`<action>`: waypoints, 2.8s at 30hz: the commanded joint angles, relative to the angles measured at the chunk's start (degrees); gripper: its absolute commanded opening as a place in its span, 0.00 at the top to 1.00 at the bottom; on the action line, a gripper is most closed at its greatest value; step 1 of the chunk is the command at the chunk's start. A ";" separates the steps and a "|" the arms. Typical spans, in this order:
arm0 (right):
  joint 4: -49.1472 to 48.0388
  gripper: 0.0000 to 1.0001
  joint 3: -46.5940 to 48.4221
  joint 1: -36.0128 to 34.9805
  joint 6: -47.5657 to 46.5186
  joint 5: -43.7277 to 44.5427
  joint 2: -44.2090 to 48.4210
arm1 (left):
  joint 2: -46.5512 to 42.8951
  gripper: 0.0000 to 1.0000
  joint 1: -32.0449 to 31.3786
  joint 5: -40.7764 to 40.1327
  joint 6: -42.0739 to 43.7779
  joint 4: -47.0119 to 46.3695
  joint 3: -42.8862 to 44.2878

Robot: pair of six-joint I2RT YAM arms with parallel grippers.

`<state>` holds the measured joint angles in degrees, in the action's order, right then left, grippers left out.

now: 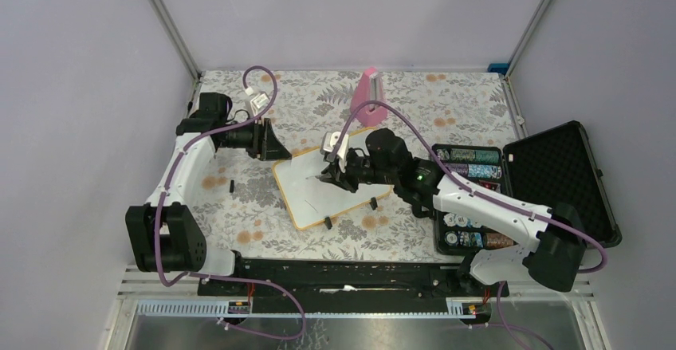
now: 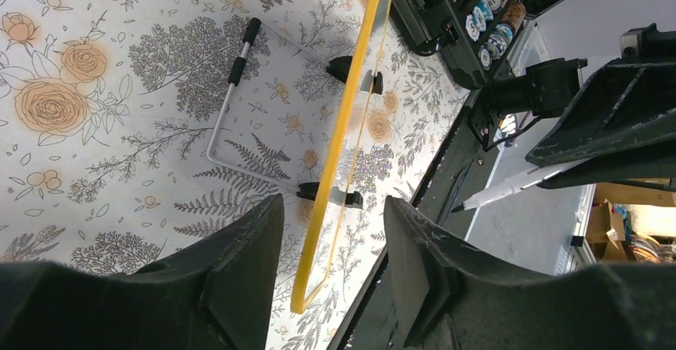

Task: Write a sentence on the whiteboard
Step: Adjust the whiteboard at the center of the board, then write a sentence on the whiteboard.

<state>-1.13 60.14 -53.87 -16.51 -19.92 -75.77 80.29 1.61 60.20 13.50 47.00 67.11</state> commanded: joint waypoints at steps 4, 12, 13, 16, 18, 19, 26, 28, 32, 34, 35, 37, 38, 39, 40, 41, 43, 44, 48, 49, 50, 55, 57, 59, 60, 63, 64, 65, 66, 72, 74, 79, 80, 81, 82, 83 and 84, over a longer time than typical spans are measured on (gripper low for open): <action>6.61 1.00 6.00 -0.98 -1.31 -0.38 1.58 | 0.78 0.52 -5.40 -1.55 1.32 -0.34 -0.19; 13.59 1.00 8.65 -0.89 -0.80 -2.51 3.41 | 3.43 0.66 -9.26 -4.54 1.47 -2.35 -0.04; 14.09 1.00 8.68 -0.85 -1.07 -2.63 3.47 | 3.80 0.69 -10.12 -4.86 1.45 -2.69 -0.05; 15.07 1.00 8.79 -0.89 -1.04 -3.19 3.53 | 4.39 0.80 -12.04 -5.81 0.54 -4.93 -0.81; 15.77 1.00 9.06 -0.93 -0.89 -3.51 3.51 | 4.55 0.90 -13.08 -7.02 0.21 -6.29 -0.89; 16.11 1.00 9.30 -0.89 -1.03 -3.50 3.52 | 4.53 0.95 -13.43 -7.33 -0.17 -7.10 -0.96; 16.51 1.00 8.77 -0.89 -2.39 -0.81 3.29 | 5.15 1.00 -15.56 -10.14 -3.16 -12.72 -0.48; 15.40 1.00 7.72 -0.85 -2.85 1.47 3.29 | 5.83 1.00 -15.58 -10.34 -2.92 -12.73 -0.22; 13.82 1.00 6.87 -0.13 -2.71 2.13 2.32 | 5.32 1.00 -15.58 -10.56 -0.34 -9.99 -0.15; 12.44 1.00 6.54 -0.07 -1.86 2.63 2.05 | 4.36 0.81 -14.75 -11.21 0.28 -8.10 0.10; 11.70 1.00 6.42 -0.02 -1.37 2.94 1.90 | 3.82 0.74 -13.95 -10.93 0.56 -7.13 0.13; 10.22 1.00 6.03 -0.02 -0.39 3.49 1.38 | 2.90 0.64 -11.53 -9.86 1.17 -5.02 0.47; 9.01 1.00 5.84 -0.01 0.06 3.64 1.12 | 2.55 0.58 -10.08 -8.96 1.44 -3.62 0.75; 8.24 1.00 5.65 -0.05 0.42 3.66 0.80 | 2.12 0.56 -8.41 -7.70 1.72 -2.58 1.08; 7.35 1.00 5.54 -0.05 0.73 3.38 0.32 | 1.60 0.55 -6.80 -6.20 2.04 -1.76 1.13; 6.34 1.00 5.62 0.03 1.06 3.21 -0.14 | 1.02 0.55 -5.17 -4.95 2.24 -1.34 0.90; 4.53 1.00 5.79 -0.08 2.16 2.23 -1.33 | -0.28 0.57 -3.09 -3.19 2.39 -1.21 0.11; 3.69 1.00 5.92 -0.07 2.48 1.76 -2.08 | -0.84 0.58 -2.46 -2.44 2.53 -1.21 -0.42; 2.27 1.00 7.25 -0.06 3.02 1.51 -4.82 | -1.88 0.60 -2.05 -0.85 2.77 -1.39 -1.85; 1.90 1.00 7.41 -0.09 3.40 1.59 -5.30 | -1.89 0.61 -2.05 -0.69 2.68 -1.53 -2.10; 1.76 1.00 7.53 -0.10 3.78 1.68 -5.67 | -1.78 0.62 -2.09 -0.70 2.74 -1.56 -2.23; -1.30 1.00 8.35 -0.09 6.25 2.33 -7.16 | -0.51 0.72 -2.05 0.01 2.75 -1.44 -1.87; -1.42 1.00 8.86 -0.05 6.88 1.83 -7.37 | 0.12 0.78 -2.05 0.09 2.55 -1.70 -1.72; -1.50 1.00 9.15 -0.10 7.62 1.33 -7.73 | 0.38 0.84 -2.05 0.09 2.47 -2.10 -1.81; -1.53 1.00 9.12 -0.14 7.83 1.42 -8.04 | 0.47 0.87 -2.08 0.09 2.34 -2.29 -1.82; -2.23 1.00 8.82 -0.14 8.48 2.84 -8.70 | 0.41 0.94 -2.05 0.21 2.25 -2.35 -1.73; -2.15 1.00 9.11 -0.18 8.88 3.09 -8.96 | 0.33 0.96 -2.11 0.11 2.28 -2.35 -1.80; -1.96 1.00 9.36 -0.20 9.30 3.09 -9.23 | 0.26 0.97 -2.05 0.12 2.33 -2.35 -1.87; -1.75 1.00 9.76 -0.19 9.57 2.88 -9.39 | 0.22 0.98 -2.05 0.13 2.39 -2.35 -1.96; -1.03 1.00 10.11 -0.29 9.71 4.36 -9.97 | 0.06 1.00 -2.07 -0.34 2.93 -2.35 -2.20; -1.02 1.00 9.73 -0.32 9.75 4.68 -9.75 | -0.17 1.00 -2.06 -0.61 3.11 -2.35 -2.29; -1.24 1.00 8.95 -0.28 9.56 6.96 -9.66 | -0.61 1.00 -2.05 -1.14 3.64 -2.35 -2.56; -1.29 1.00 8.94 -0.32 9.41 7.37 -9.66 | -0.63 1.00 -2.05 -1.21 3.64 -2.35 -2.58; -1.28 1.00 8.99 -0.30 9.36 7.82 -9.81 | -0.66 1.00 -2.07 -1.23 3.64 -2.35 -2.61; -1.32 1.00 9.07 -0.23 9.32 8.30 -9.83 | -0.71 1.00 -2.08 -1.25 3.64 -2.35 -2.62; -1.21 1.00 9.11 -0.28 9.31 8.52 -9.96 | -0.73 1.00 -2.05 -1.21 3.64 -2.35 -2.62; -1.22 1.00 9.19 -0.27 9.35 8.76 -9.94 | -0.81 1.00 -2.05 -1.27 3.64 -2.35 -2.63</action>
<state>-0.58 67.66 -54.22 -7.38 -14.02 -85.67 80.73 -0.75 59.75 16.01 46.41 64.97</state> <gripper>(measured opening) 0.177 0.098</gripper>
